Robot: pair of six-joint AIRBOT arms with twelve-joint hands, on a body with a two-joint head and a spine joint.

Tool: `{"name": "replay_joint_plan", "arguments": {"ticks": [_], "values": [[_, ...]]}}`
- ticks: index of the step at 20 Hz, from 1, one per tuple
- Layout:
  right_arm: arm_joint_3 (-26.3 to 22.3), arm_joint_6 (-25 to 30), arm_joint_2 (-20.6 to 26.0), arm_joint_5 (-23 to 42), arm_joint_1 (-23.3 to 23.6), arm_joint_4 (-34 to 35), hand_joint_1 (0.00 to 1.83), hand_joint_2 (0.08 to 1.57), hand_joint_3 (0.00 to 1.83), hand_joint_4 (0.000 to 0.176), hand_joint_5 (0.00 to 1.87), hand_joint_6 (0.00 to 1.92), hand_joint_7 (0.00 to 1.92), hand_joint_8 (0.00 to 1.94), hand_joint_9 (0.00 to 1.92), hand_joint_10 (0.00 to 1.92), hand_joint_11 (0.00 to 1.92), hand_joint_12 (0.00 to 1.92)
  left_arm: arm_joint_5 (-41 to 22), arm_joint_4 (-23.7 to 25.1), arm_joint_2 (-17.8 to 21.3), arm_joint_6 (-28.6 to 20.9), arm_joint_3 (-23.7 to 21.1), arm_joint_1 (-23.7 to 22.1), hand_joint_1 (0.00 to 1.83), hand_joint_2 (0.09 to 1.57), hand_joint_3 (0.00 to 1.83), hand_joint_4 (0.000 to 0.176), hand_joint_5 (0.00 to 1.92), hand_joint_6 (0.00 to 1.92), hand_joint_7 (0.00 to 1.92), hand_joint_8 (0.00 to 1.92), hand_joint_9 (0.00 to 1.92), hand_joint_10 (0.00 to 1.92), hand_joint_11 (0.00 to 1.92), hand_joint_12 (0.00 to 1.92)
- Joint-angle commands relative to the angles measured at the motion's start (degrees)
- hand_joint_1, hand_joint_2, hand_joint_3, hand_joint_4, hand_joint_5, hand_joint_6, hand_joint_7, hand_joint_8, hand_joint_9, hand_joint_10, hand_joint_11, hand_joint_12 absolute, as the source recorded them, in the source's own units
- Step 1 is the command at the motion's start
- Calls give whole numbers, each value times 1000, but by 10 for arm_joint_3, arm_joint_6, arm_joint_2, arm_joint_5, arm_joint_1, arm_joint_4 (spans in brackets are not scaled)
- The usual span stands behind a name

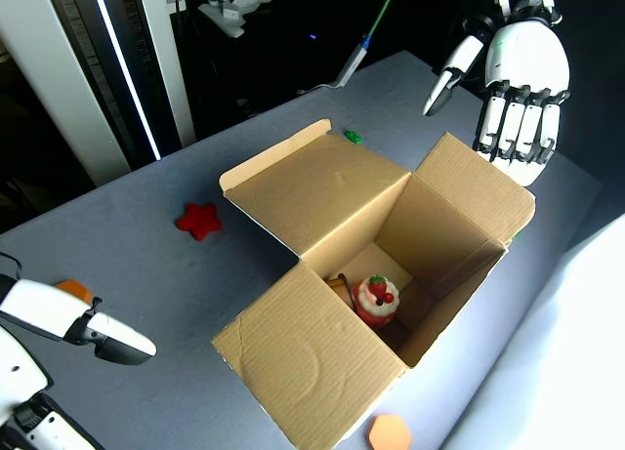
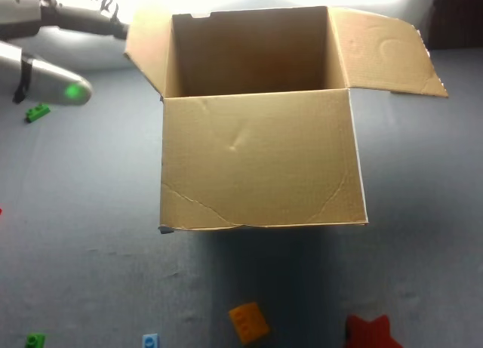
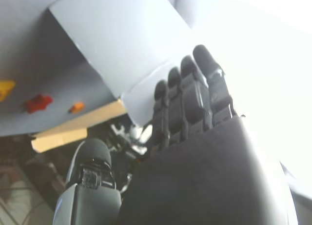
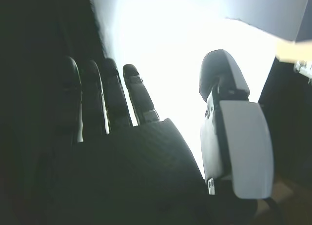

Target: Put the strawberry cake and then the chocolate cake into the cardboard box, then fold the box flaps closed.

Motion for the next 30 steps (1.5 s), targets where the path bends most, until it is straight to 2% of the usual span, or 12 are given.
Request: {"name": "replay_joint_plan", "arguments": {"ticks": [1,3,4,6,10,14,16,19,21,26,29,30], "values": [[4,-20,4,45,-2,-13,0,1249,6,0,8,3,85,1,45,132,0,593,-9,-36,-2,-2,5,-8,0,1244,0,0,230,6,243,7,244,4,0,814],[4,-66,-7,39,-14,-13,0,1252,3,0,39,15,98,5,59,125,0,429,-10,-24,-15,-3,8,-16,0,1268,9,0,233,6,249,8,247,5,0,812],[4,-72,-11,39,-23,-13,0,1242,0,0,39,11,107,4,72,122,0,453,-11,-16,-21,-3,8,-18,0,1273,11,0,222,2,236,2,239,2,0,814],[4,-72,-18,38,-31,-13,0,1228,0,0,28,2,71,1,34,86,0,213,-11,-3,-33,-3,10,-19,0,1284,11,0,192,1,211,1,198,0,0,749],[4,-80,-37,22,-31,-13,0,1242,6,0,6,2,56,0,7,45,0,5,-11,14,-57,-3,16,-21,0,1262,0,0,223,6,256,5,230,7,0,789],[15,-74,-73,15,-24,-14,0,1249,7,0,5,1,78,6,37,49,31,27,-11,31,-79,-3,29,-20,0,1263,0,0,207,1,253,1,235,5,0,796],[21,-60,-89,15,-24,-14,0,1251,0,0,39,9,101,5,68,11,0,332,-14,37,-88,-3,36,-17,0,1254,0,0,193,0,246,2,242,6,0,825],[32,-43,-109,18,-1,-14,0,1243,0,0,25,0,76,0,60,4,0,352,-19,44,-97,-3,38,4,0,1255,0,0,189,2,250,2,248,5,0,832],[32,-43,-106,18,22,-14,0,1233,0,0,47,9,99,6,114,24,0,552,-19,46,-96,-3,35,18,0,1261,2,0,206,8,265,7,254,7,0,839],[-7,-40,-61,6,116,-15,0,1242,0,0,58,7,88,3,71,8,0,322,-22,50,-96,-3,38,47,0,1244,0,0,230,7,272,2,275,6,0,838],[-35,-43,-39,-21,176,-15,0,1250,2,0,125,23,179,20,126,28,0,457,-22,50,-93,-4,34,49,0,1236,0,0,234,2,268,1,282,2,0,846],[-41,-46,-39,-31,190,-15,0,1246,0,0,98,9,181,11,114,19,0,362,-23,50,-91,-4,34,43,0,1240,1,0,213,1,258,1,265,1,0,808]]}}
